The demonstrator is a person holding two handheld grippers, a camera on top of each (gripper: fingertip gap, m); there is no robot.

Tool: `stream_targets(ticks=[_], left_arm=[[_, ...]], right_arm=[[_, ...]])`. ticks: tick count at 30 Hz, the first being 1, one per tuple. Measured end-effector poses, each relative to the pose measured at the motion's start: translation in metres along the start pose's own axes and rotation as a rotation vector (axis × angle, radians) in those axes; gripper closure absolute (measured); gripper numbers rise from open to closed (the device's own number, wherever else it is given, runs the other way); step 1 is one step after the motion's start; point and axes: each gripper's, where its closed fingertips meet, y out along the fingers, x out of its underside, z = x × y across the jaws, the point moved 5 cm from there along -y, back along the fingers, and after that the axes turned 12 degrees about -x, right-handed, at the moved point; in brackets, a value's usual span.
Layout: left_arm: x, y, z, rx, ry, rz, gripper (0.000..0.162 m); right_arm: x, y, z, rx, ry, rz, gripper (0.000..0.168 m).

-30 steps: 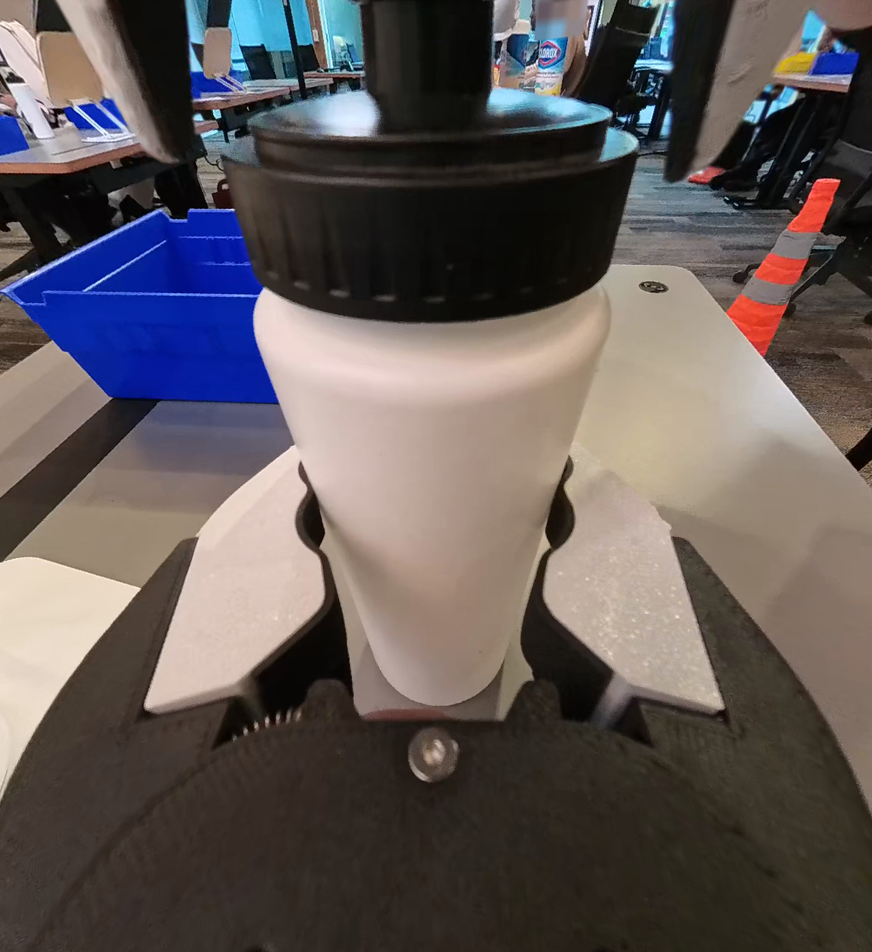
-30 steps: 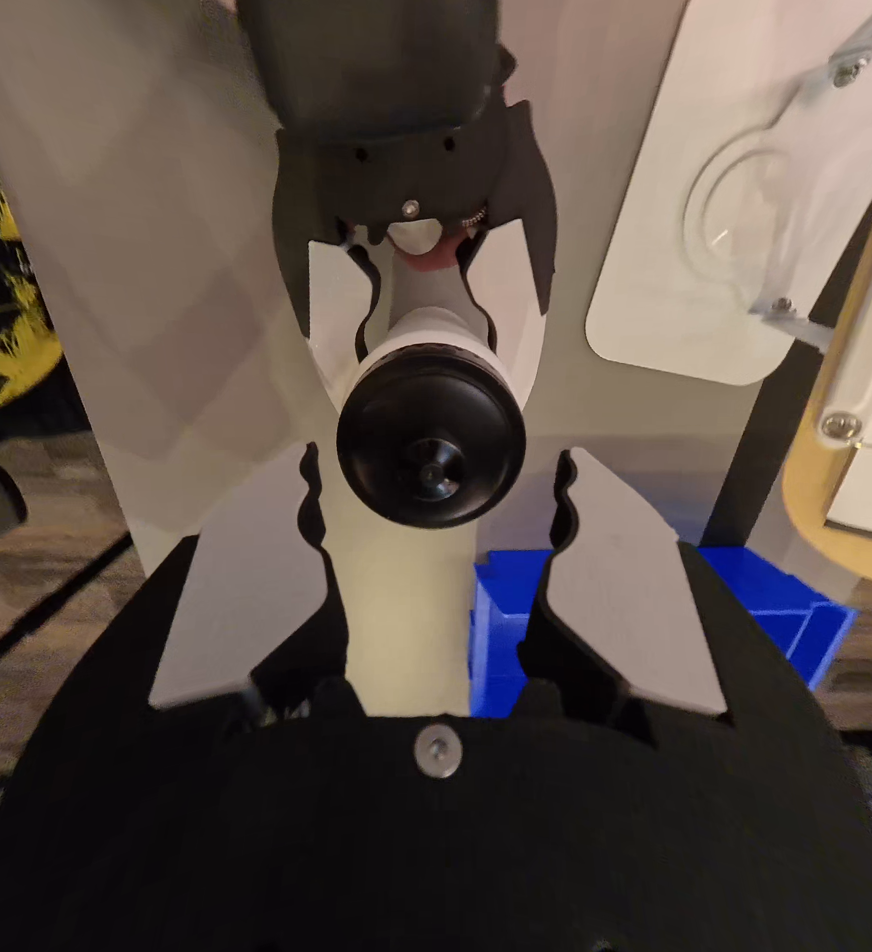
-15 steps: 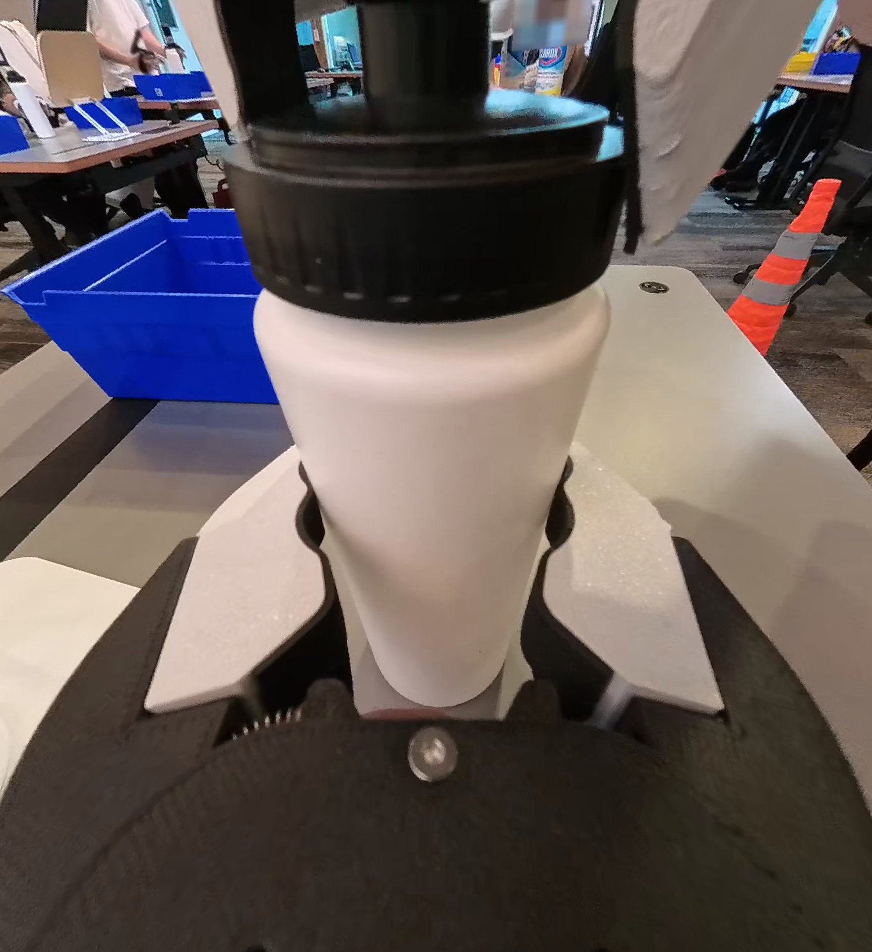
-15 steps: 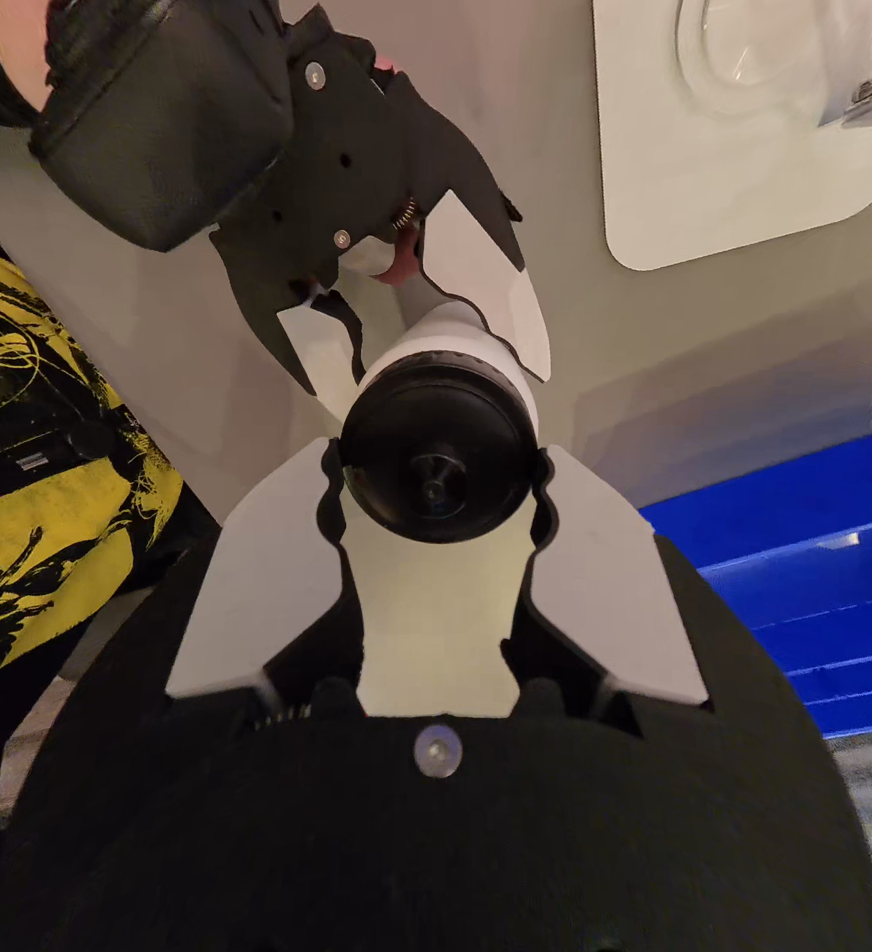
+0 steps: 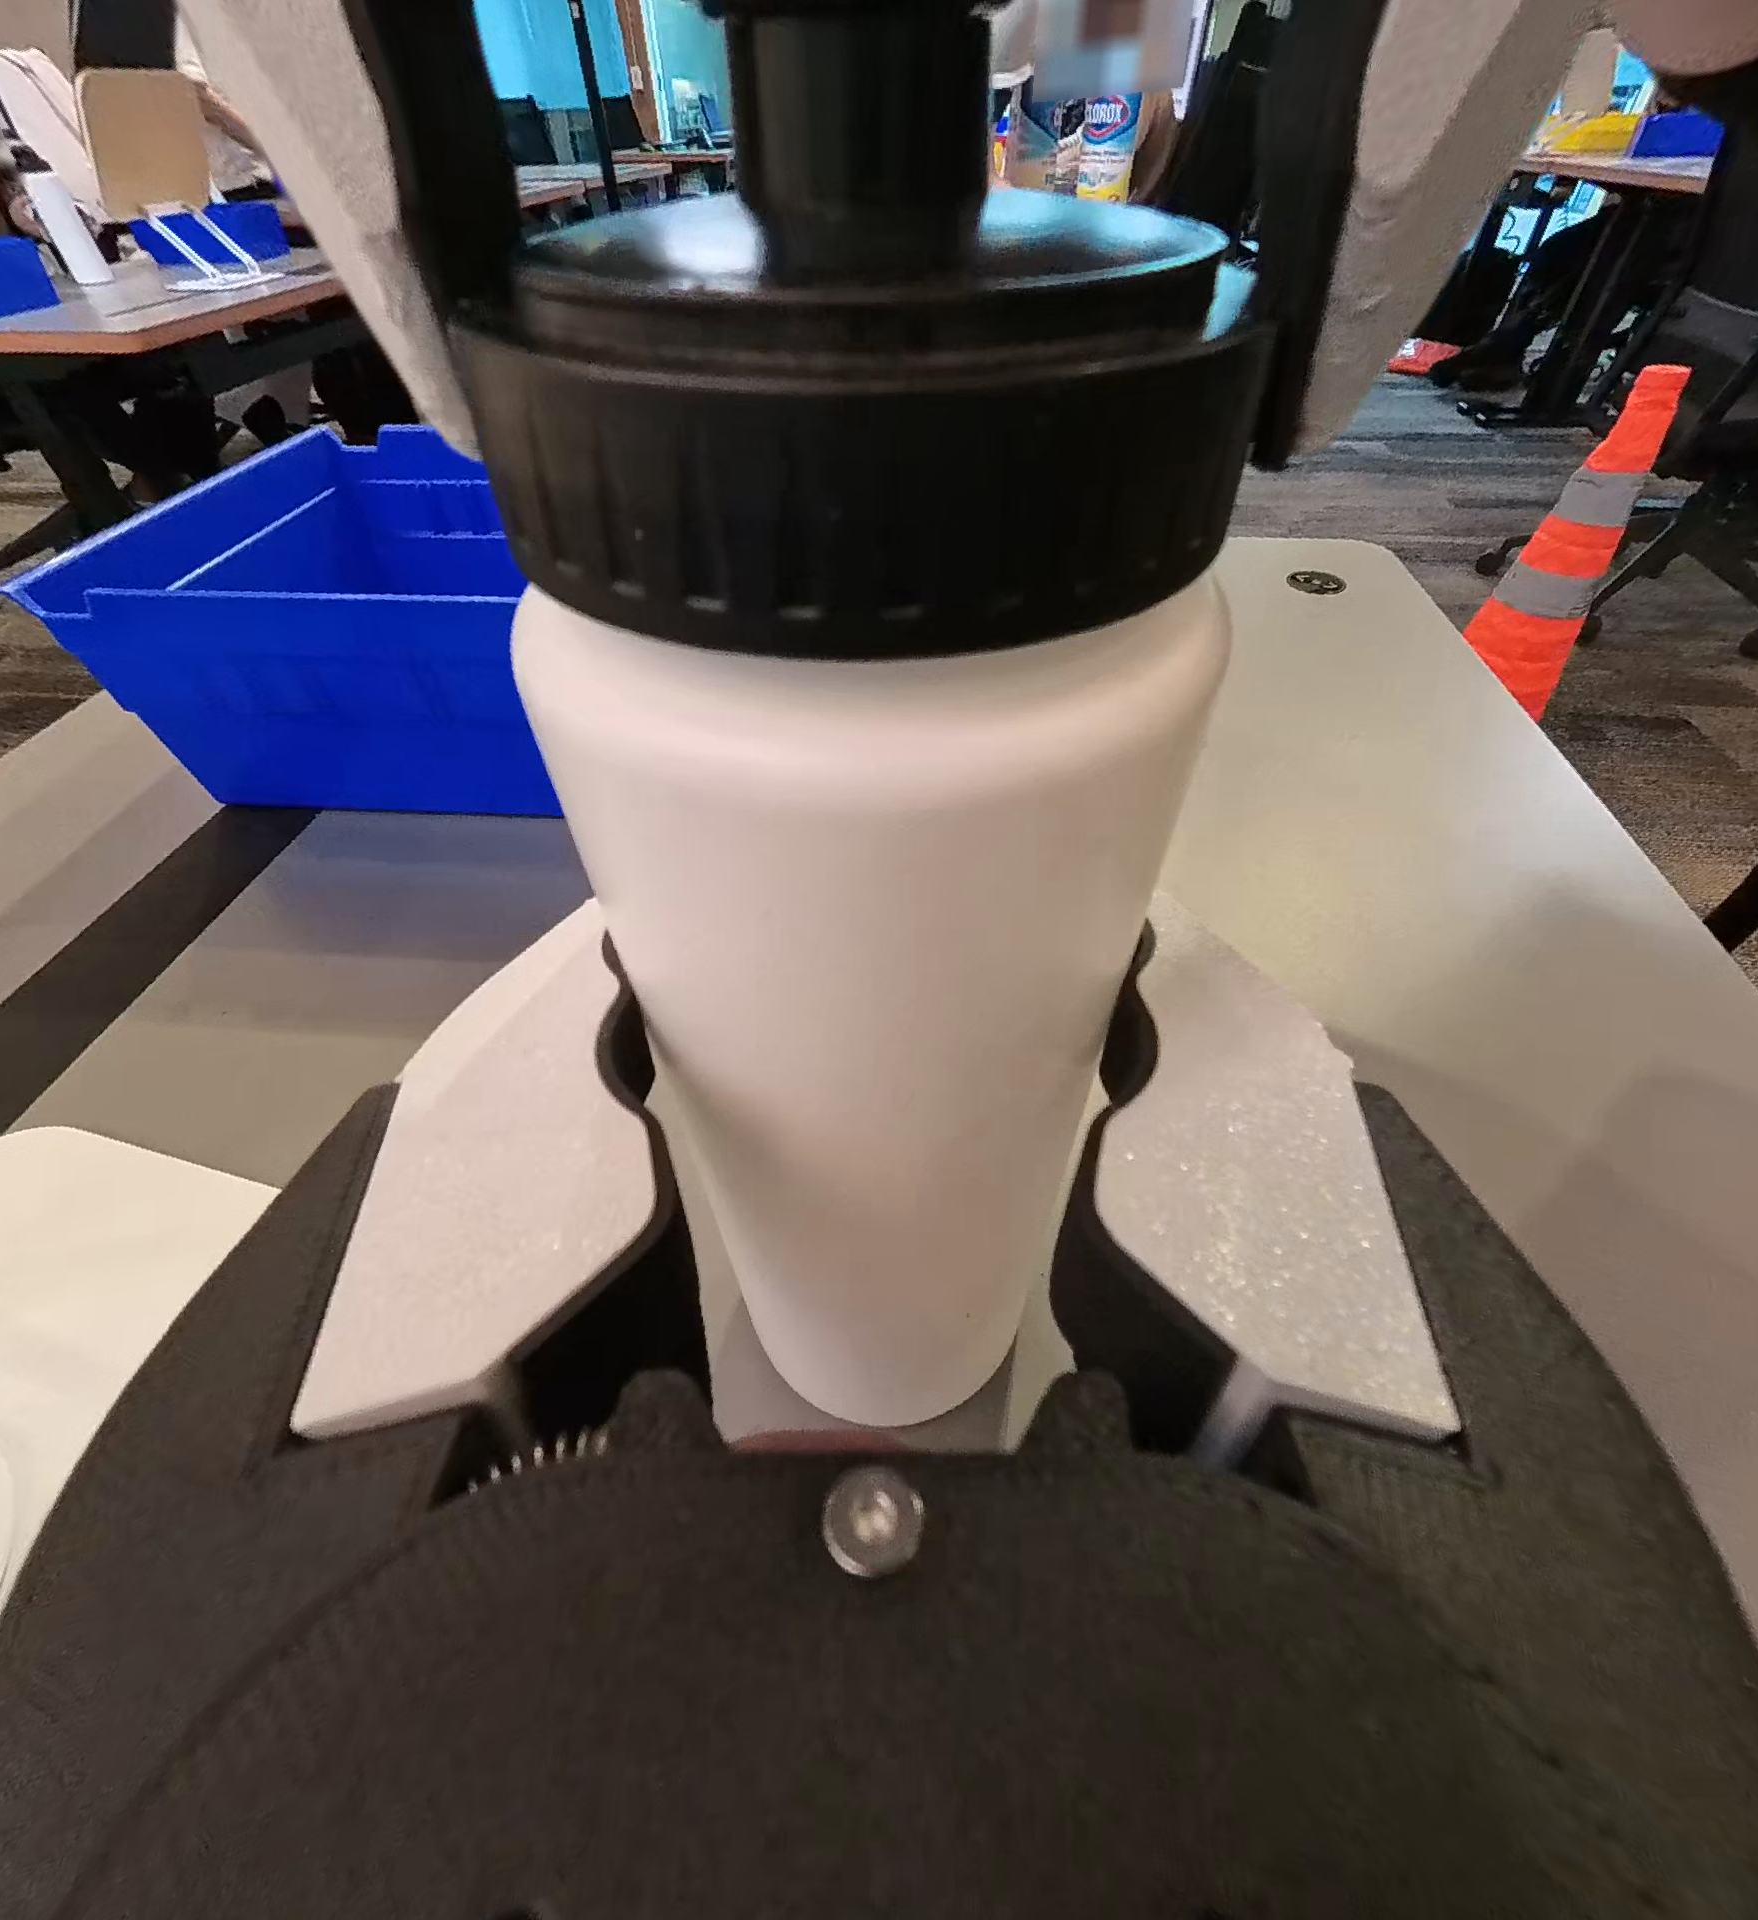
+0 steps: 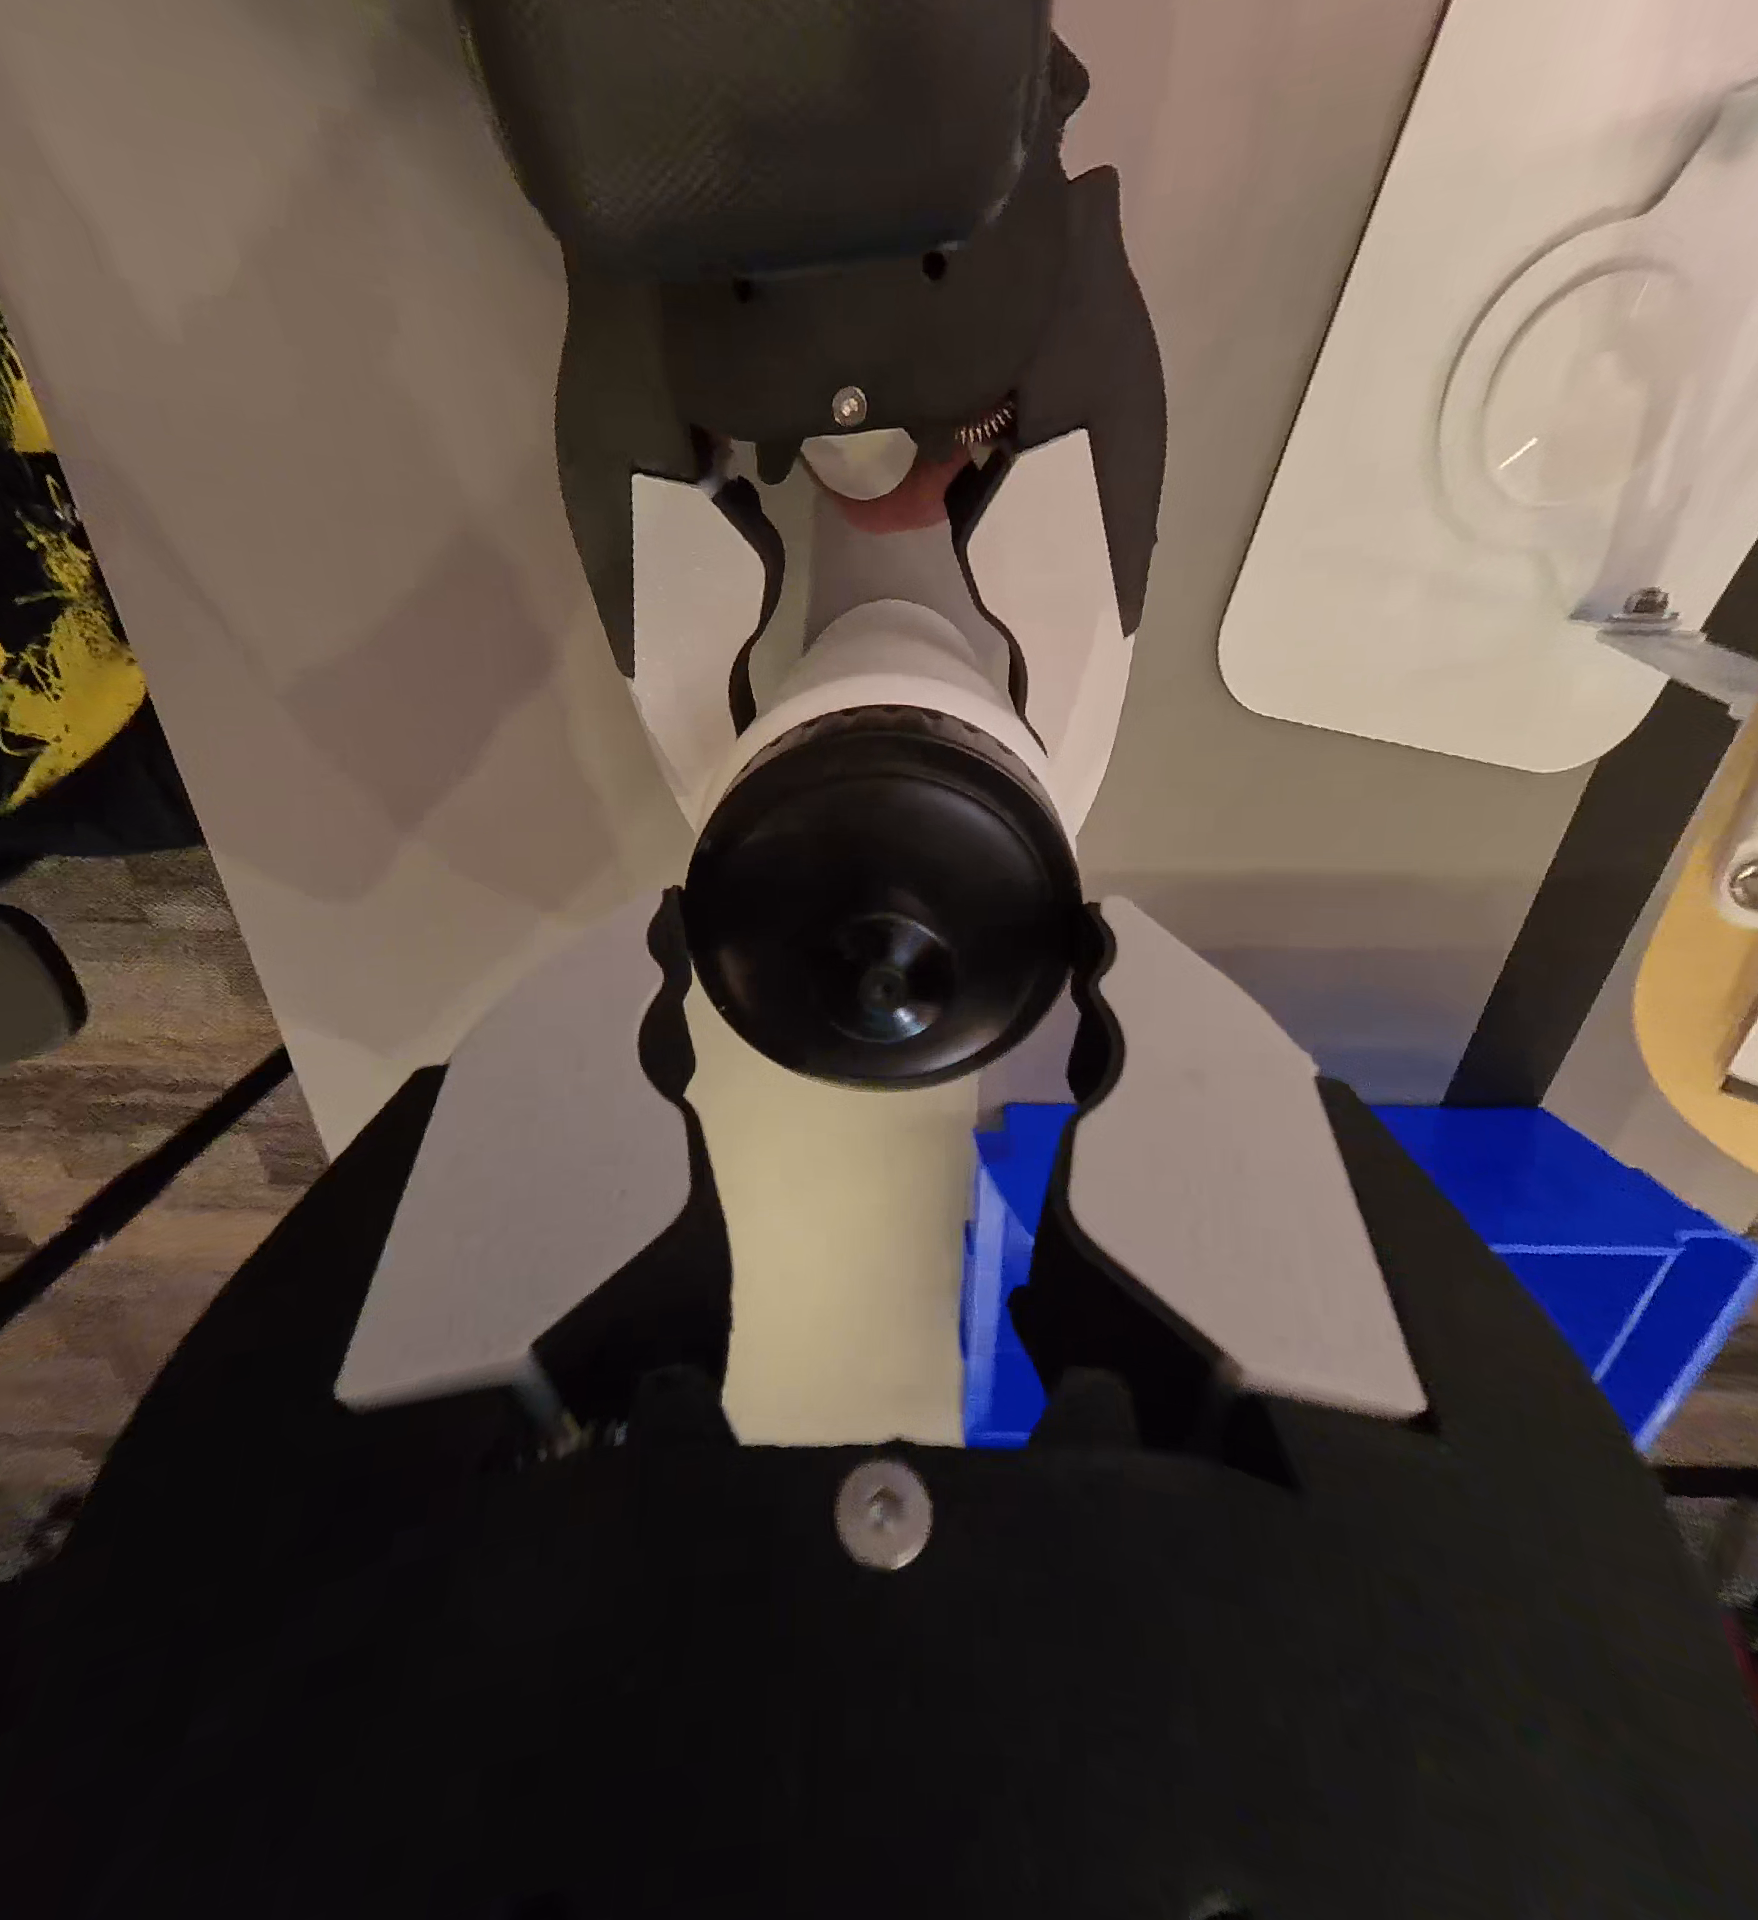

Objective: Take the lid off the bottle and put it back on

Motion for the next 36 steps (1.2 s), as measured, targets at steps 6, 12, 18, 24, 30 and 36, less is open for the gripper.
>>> stream_targets(ticks=[6, 12, 18, 24, 30, 36], left_arm=[[0.000, 0.001, 0.000, 0.001, -0.007, 0.001, 0.076], [-0.001, 0.001, 0.001, -0.003, 0.001, -0.002, 0.076], [-0.001, 0.001, 0.001, 0.000, 0.002, 0.000, 0.076], [0.000, 0.000, 0.001, 0.002, 0.004, 0.001, 0.077], [-0.001, 0.001, 0.000, 0.002, 0.000, -0.003, 0.077], [-0.001, 0.002, 0.003, 0.005, 0.007, -0.006, 0.076]], right_arm=[[0.003, 0.000, 0.000, -0.016, 0.407, 0.099, 0.096], [0.003, -0.002, -0.001, 0.003, 0.316, 0.072, 0.084], [0.001, -0.006, 0.000, 0.065, 0.042, 0.007, 0.089], [0.001, 0.001, -0.001, 0.009, 0.104, 0.005, 0.096], [0.002, 0.001, -0.001, 0.010, 0.414, 0.102, 0.096], [-0.001, -0.002, -0.004, 0.022, 0.220, 0.088, 0.090]])
